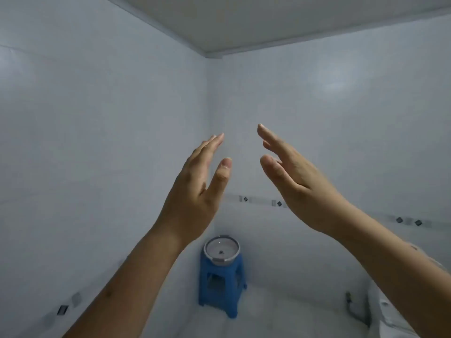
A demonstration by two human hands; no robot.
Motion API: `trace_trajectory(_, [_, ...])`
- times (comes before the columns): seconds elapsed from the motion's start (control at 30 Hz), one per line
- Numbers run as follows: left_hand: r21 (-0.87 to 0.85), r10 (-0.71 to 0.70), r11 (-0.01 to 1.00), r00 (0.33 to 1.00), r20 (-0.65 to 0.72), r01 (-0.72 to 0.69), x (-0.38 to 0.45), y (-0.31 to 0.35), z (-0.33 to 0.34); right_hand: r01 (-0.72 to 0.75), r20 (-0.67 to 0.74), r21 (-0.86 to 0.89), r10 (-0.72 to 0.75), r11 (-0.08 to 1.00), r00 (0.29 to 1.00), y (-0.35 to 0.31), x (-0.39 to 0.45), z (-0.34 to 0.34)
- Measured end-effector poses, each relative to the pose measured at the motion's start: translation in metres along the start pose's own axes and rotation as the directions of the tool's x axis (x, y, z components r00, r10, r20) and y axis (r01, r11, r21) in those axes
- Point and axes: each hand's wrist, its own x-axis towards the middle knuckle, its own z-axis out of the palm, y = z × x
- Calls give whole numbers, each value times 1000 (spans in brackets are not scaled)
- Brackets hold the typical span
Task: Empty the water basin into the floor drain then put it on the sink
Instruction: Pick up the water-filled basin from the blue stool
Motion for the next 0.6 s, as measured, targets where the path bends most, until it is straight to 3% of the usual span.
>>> trace_trajectory(0.13, [43,-15,999,1000,21,14,28,-41,20,-33,5,42,33,999,999,39,30,21])
trace_trajectory(0.6, [-47,-87,995,996,-11,86,150,-193,74,-43,-20,169,47,985,999,201,169,83])
